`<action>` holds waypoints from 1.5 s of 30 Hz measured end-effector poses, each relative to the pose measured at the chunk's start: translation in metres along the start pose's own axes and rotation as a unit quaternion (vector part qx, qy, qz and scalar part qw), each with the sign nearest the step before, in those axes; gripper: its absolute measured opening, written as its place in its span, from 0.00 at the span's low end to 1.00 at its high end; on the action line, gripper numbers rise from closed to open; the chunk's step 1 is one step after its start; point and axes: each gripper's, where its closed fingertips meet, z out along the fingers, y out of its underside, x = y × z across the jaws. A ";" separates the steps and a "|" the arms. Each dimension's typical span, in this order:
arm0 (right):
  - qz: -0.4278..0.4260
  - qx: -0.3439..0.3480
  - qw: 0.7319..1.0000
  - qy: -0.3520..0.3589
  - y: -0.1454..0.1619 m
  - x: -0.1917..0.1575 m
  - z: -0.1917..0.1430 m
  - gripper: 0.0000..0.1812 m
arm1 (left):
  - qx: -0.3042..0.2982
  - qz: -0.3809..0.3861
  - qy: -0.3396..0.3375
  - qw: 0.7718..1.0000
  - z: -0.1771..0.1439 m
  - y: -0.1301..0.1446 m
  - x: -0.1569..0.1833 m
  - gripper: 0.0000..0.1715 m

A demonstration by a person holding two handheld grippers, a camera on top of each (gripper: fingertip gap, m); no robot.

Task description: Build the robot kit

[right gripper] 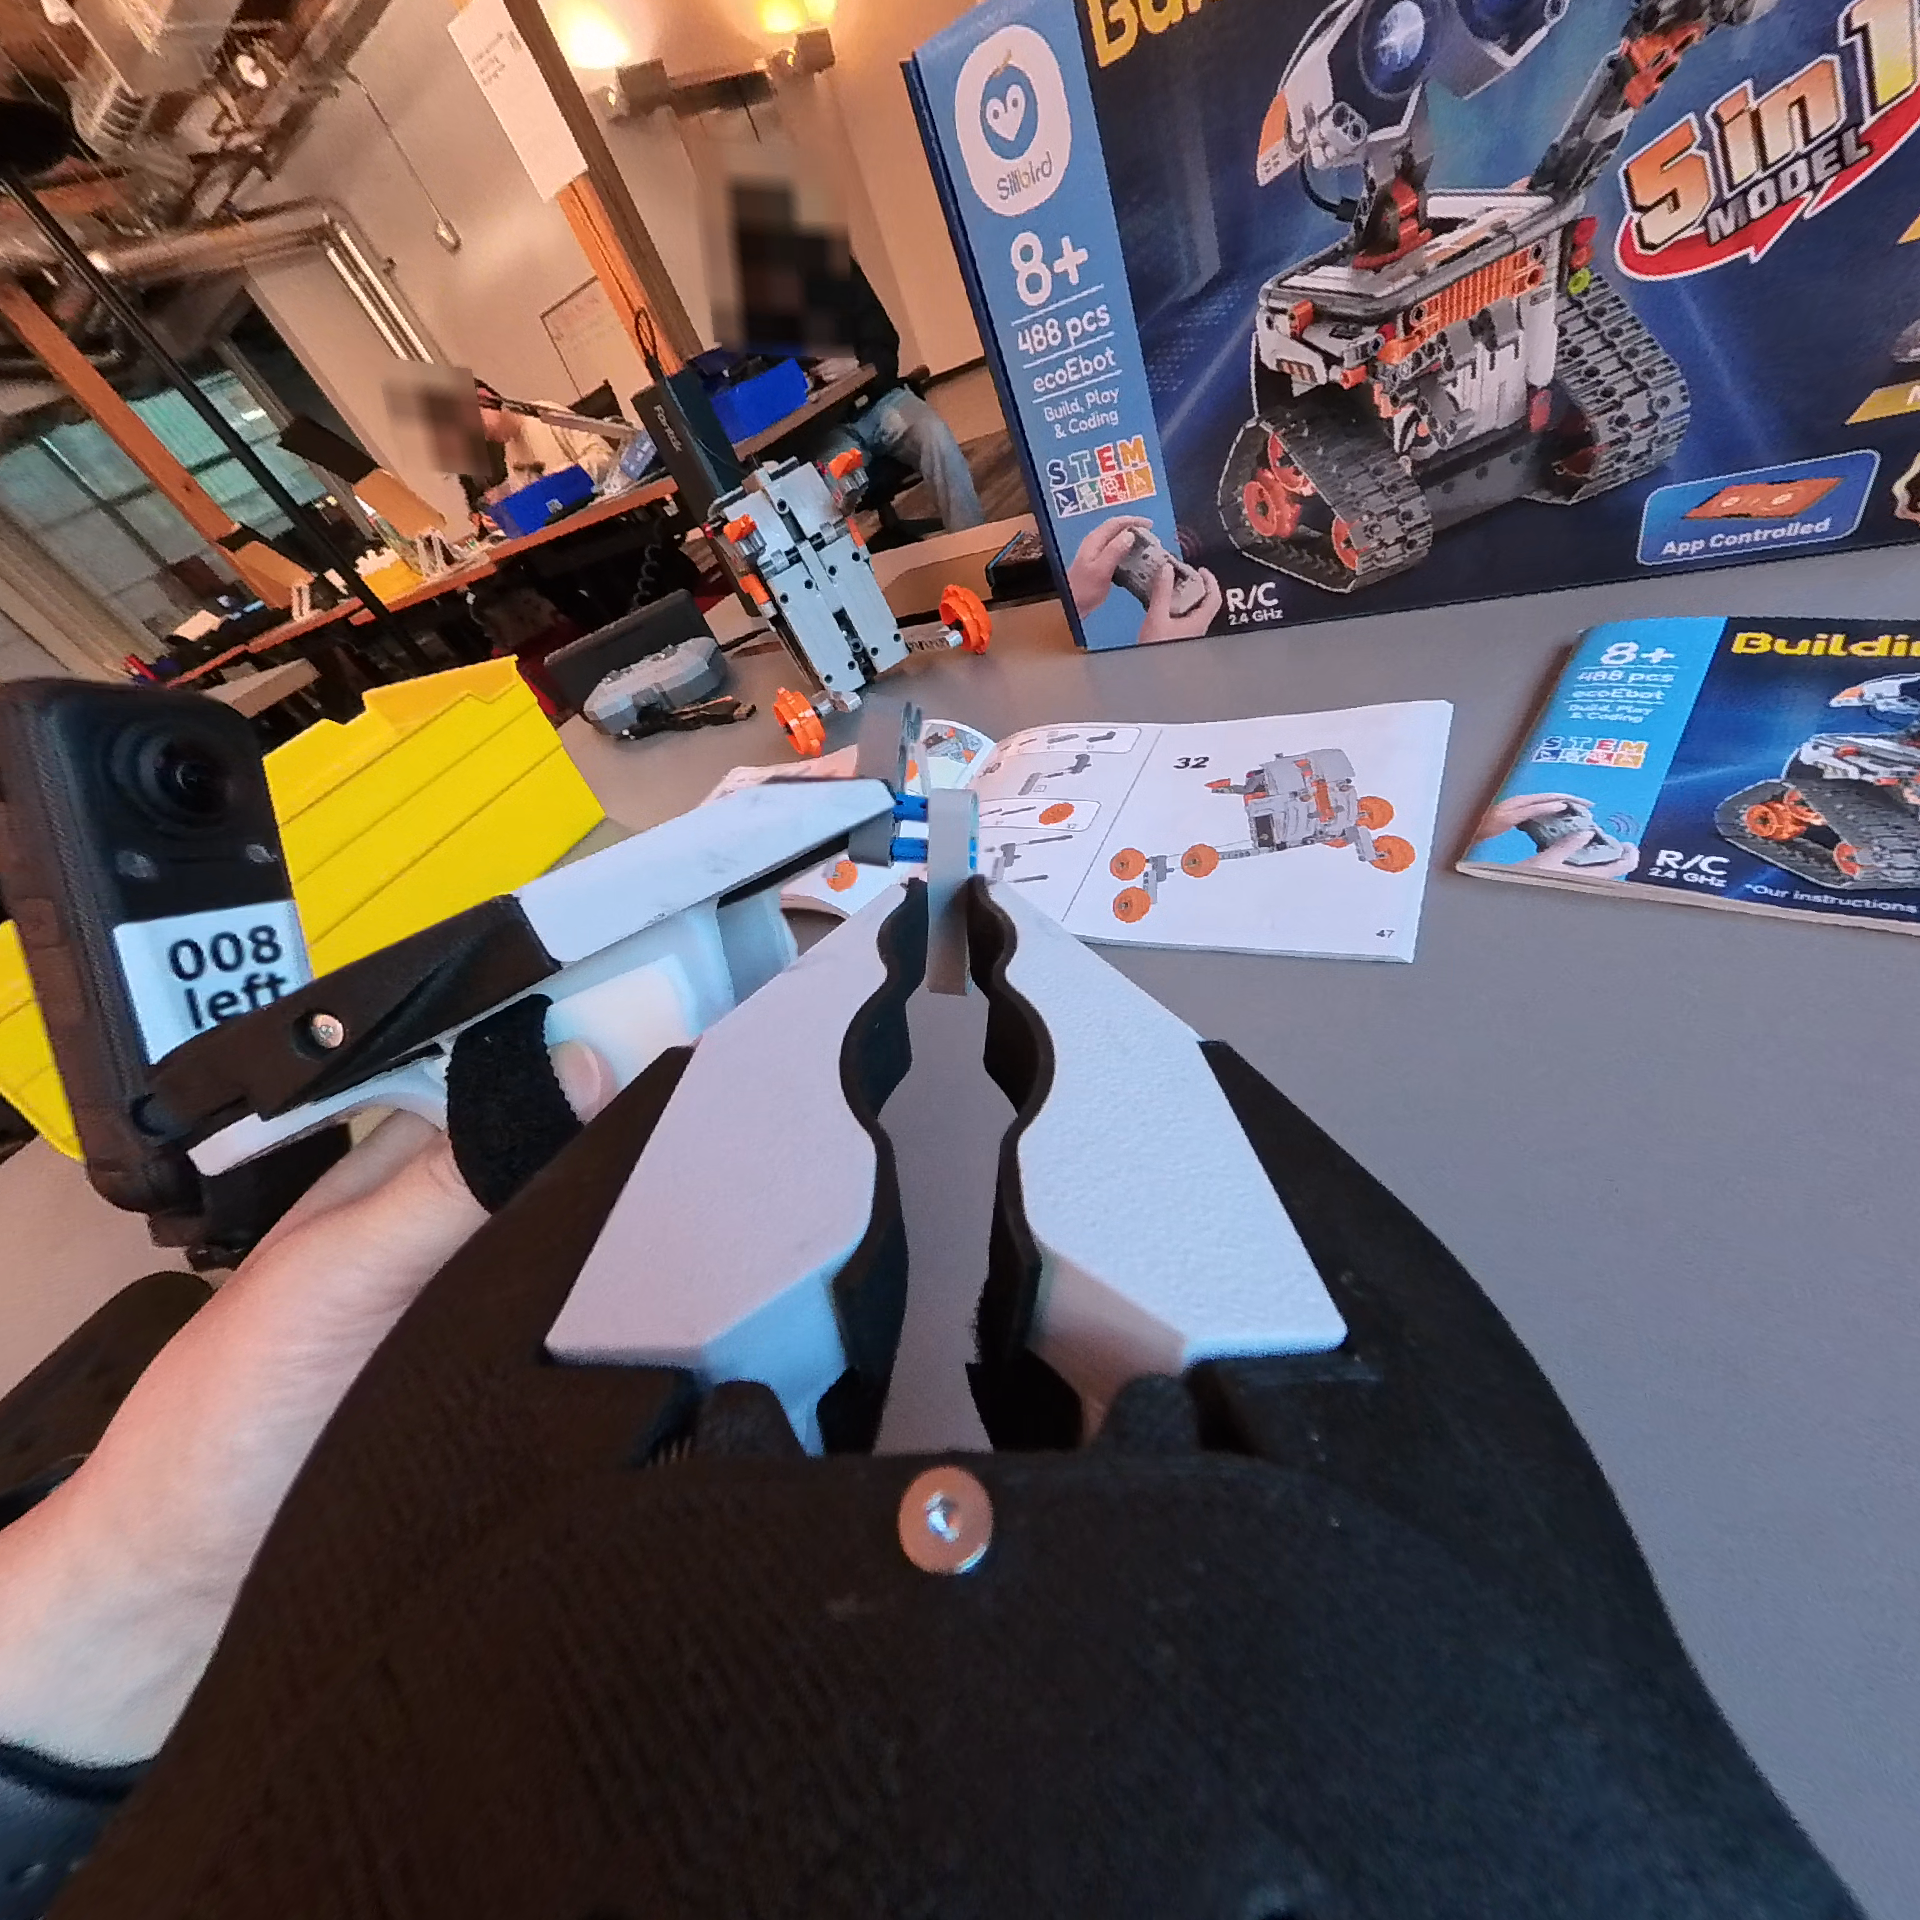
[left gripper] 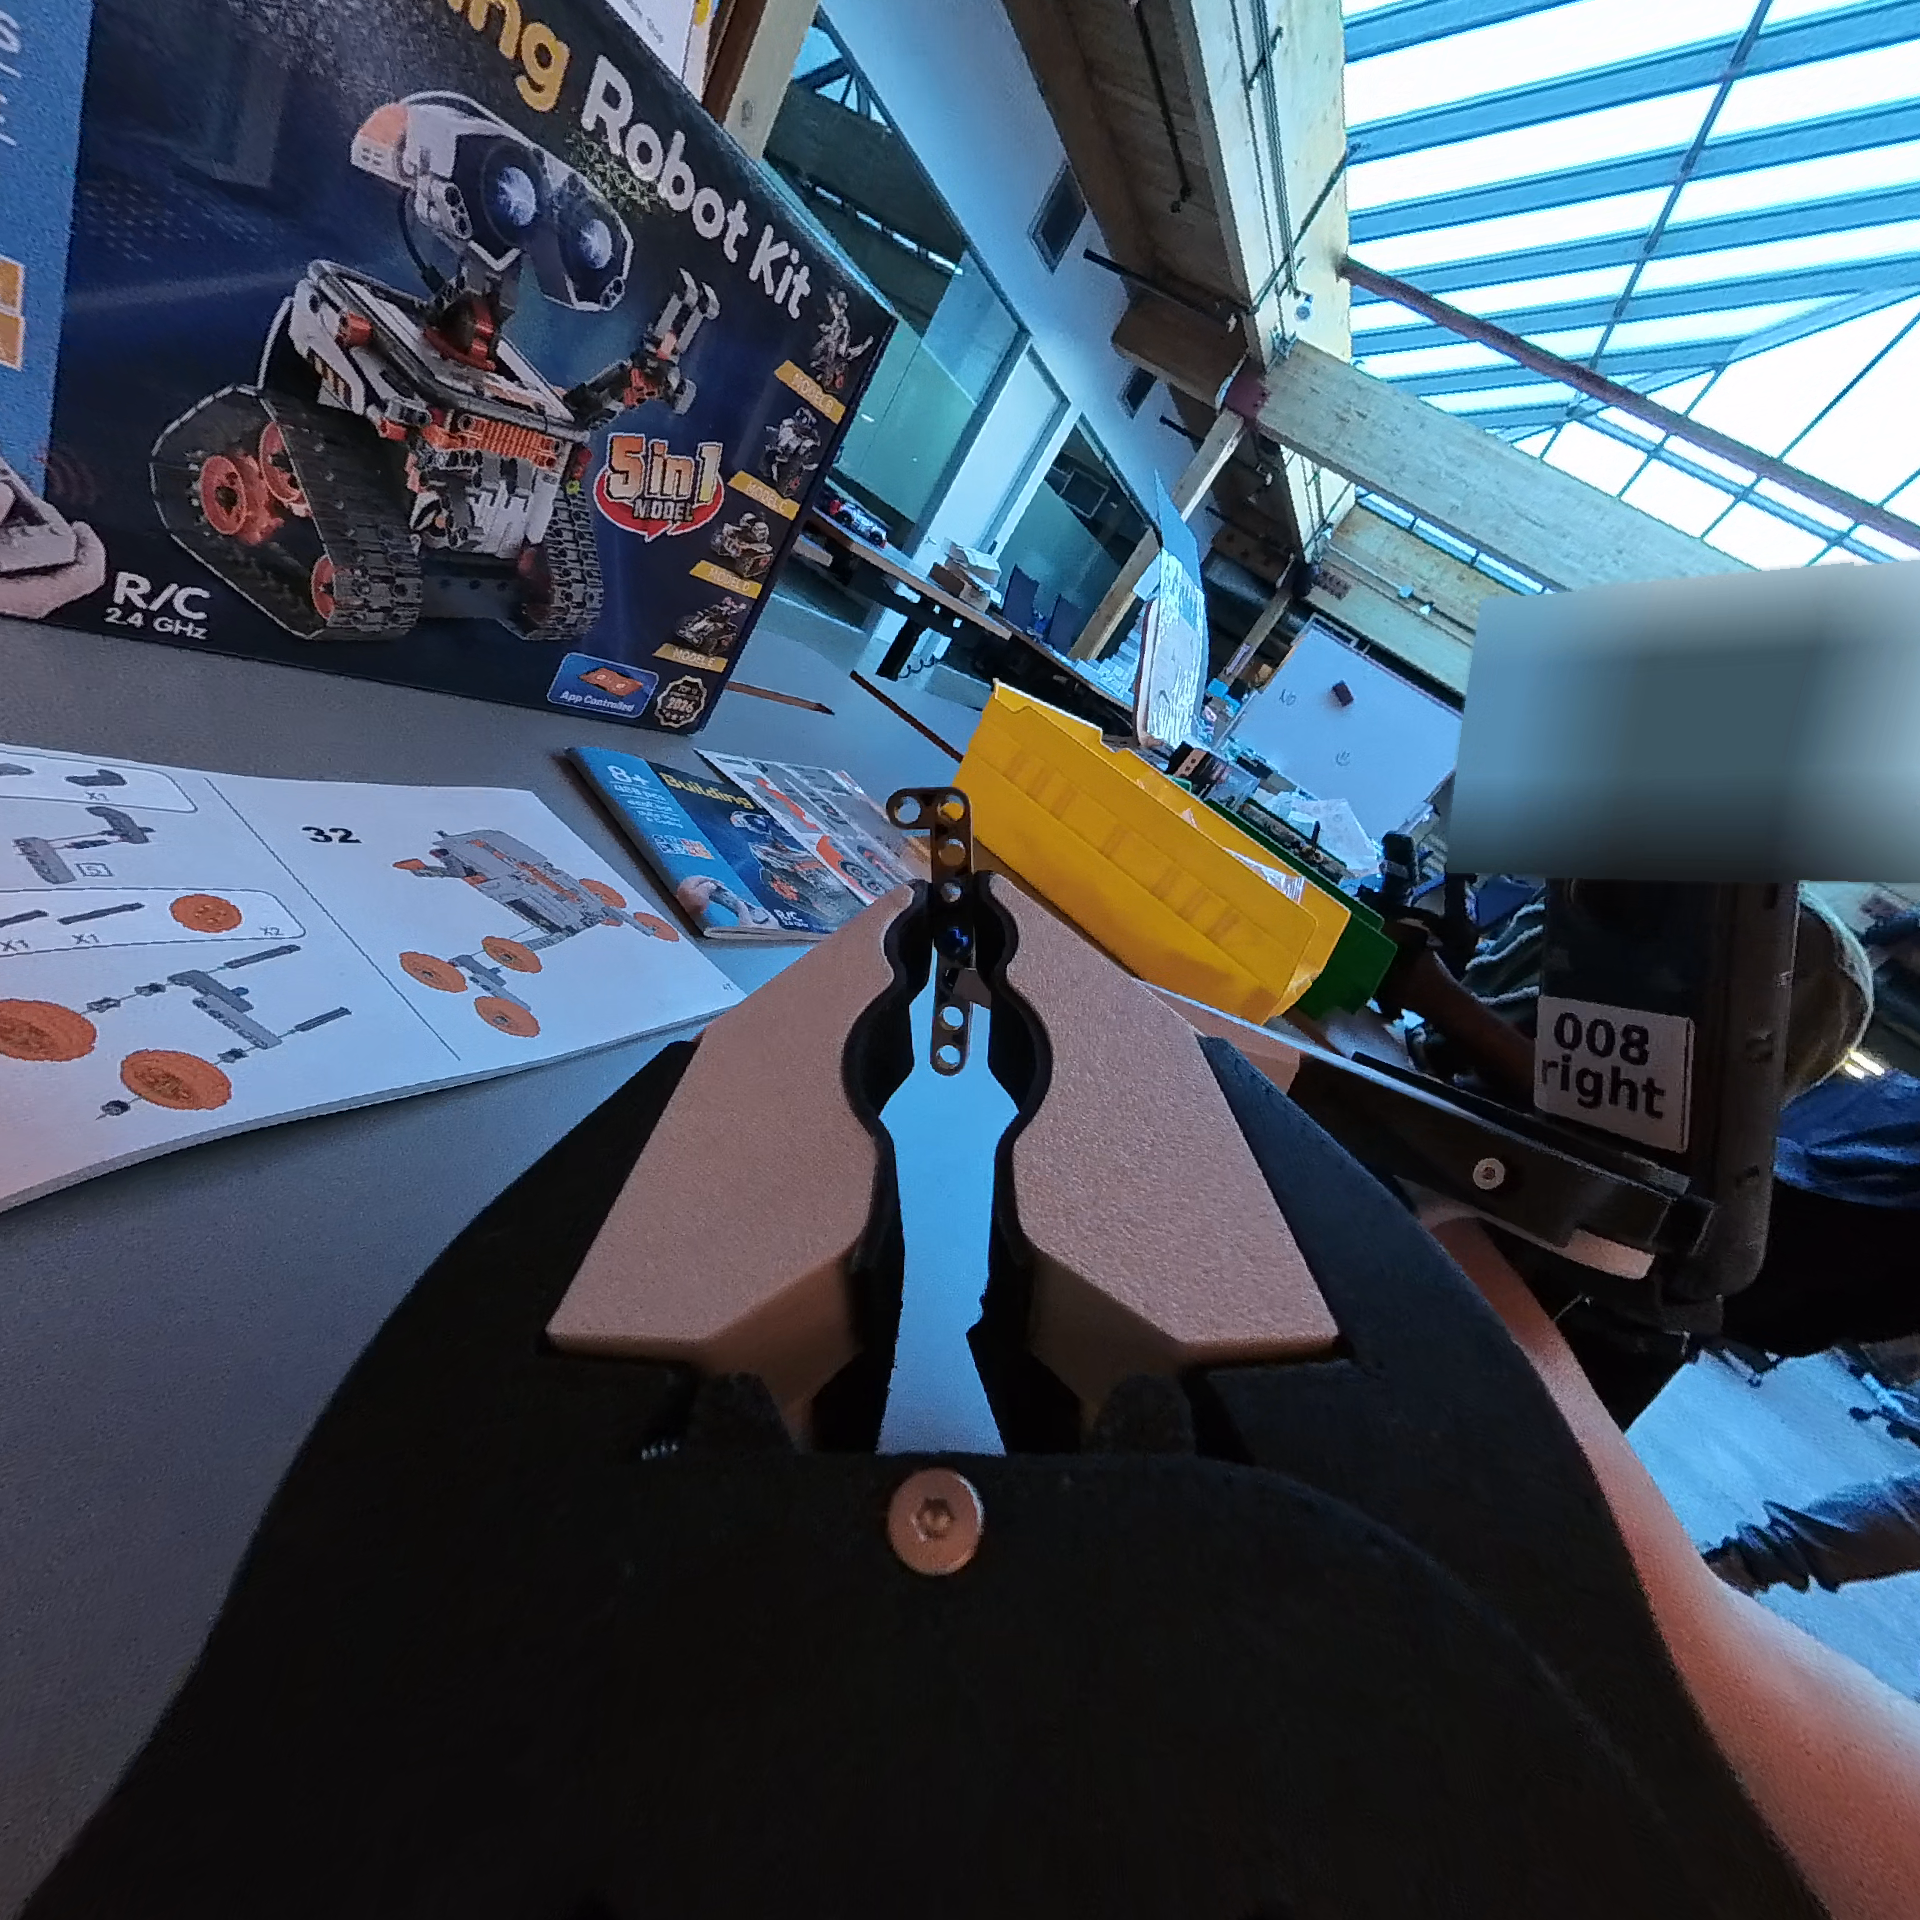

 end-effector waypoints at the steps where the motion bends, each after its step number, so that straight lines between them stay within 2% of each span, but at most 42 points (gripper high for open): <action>1: 0.002 0.004 1.000 -0.006 -0.001 -0.001 0.000 0.04 | 0.004 -0.003 0.002 1.000 0.000 -0.001 0.000 0.03; 14: 0.008 0.004 1.000 -0.025 -0.002 -0.002 0.001 0.04 | 0.013 -0.004 0.003 1.000 -0.001 -0.002 0.001 0.02; 24: 0.006 0.002 0.999 -0.035 -0.001 -0.006 0.003 0.04 | 0.019 -0.043 0.008 0.999 -0.005 -0.005 -0.001 0.02; 33: -0.018 0.014 1.000 -0.015 -0.004 -0.003 -0.004 0.04 | 0.009 0.011 0.000 1.000 -0.001 -0.003 0.005 0.03; 40: -0.018 0.017 1.000 -0.014 -0.005 -0.001 -0.007 0.04 | 0.001 0.022 0.007 1.000 0.002 -0.001 0.009 0.03; 45: -0.048 0.015 0.999 -0.016 -0.009 -0.003 -0.009 0.04 | 0.011 0.011 0.019 1.000 0.001 -0.004 0.012 0.03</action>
